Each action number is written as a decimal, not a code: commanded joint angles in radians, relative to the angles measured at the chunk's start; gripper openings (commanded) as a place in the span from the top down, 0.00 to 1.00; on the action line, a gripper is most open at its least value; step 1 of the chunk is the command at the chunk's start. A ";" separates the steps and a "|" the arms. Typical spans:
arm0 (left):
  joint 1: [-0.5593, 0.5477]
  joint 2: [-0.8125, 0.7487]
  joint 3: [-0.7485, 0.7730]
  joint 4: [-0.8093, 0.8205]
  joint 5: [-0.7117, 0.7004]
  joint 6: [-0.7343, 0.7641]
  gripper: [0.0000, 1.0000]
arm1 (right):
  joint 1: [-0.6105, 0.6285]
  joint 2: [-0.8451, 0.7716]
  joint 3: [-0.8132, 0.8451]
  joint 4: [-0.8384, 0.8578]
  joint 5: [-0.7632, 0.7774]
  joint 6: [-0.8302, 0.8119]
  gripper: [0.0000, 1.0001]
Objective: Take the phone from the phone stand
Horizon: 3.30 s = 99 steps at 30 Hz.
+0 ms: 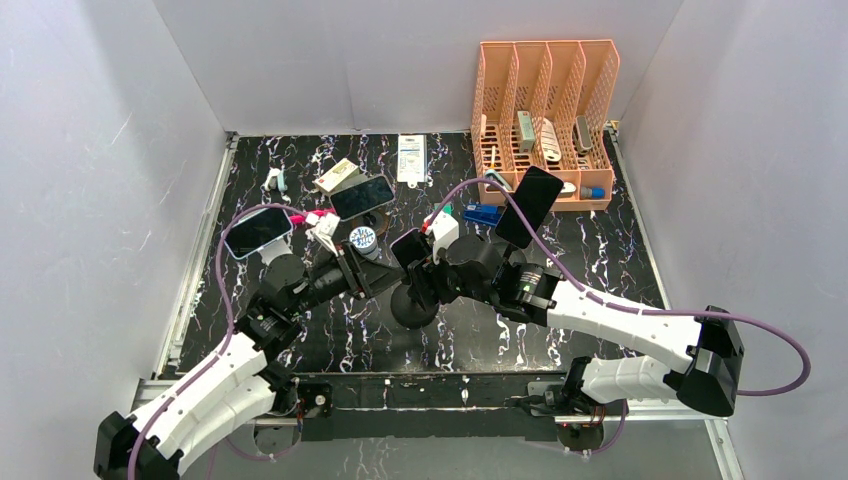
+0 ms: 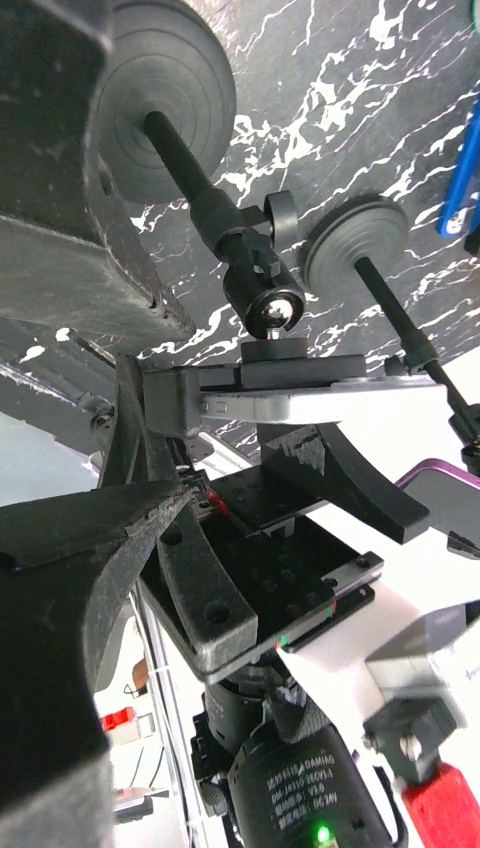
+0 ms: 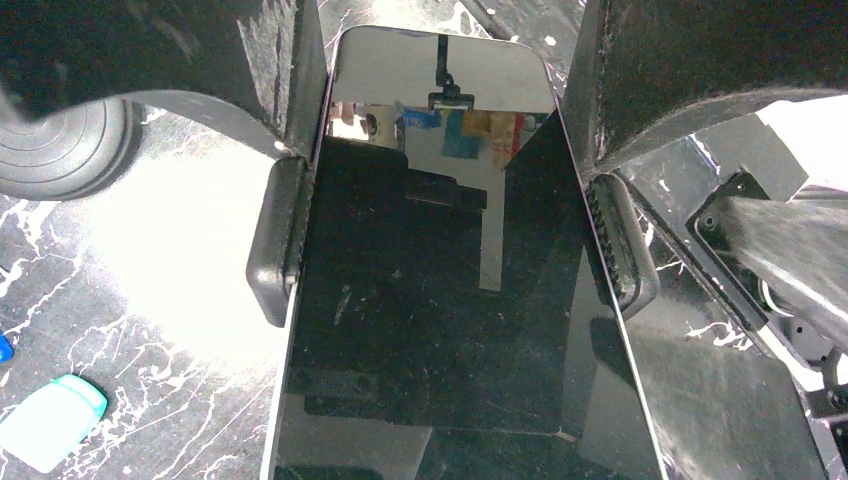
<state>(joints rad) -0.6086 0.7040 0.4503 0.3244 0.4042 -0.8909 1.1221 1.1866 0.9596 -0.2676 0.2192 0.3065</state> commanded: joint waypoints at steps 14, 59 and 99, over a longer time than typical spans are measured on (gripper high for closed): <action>-0.063 0.082 0.051 0.034 -0.052 0.011 0.68 | 0.001 0.004 0.054 0.048 0.025 0.026 0.51; -0.068 0.120 0.085 -0.130 -0.068 -0.059 1.00 | 0.000 -0.062 -0.028 0.118 0.005 -0.106 0.01; -0.069 0.099 0.064 -0.147 -0.076 -0.014 1.00 | 0.008 -0.054 -0.084 0.165 0.167 -0.093 0.74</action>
<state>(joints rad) -0.6781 0.8207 0.5236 0.2359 0.3542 -0.9348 1.1366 1.1622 0.8783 -0.1322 0.2867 0.1875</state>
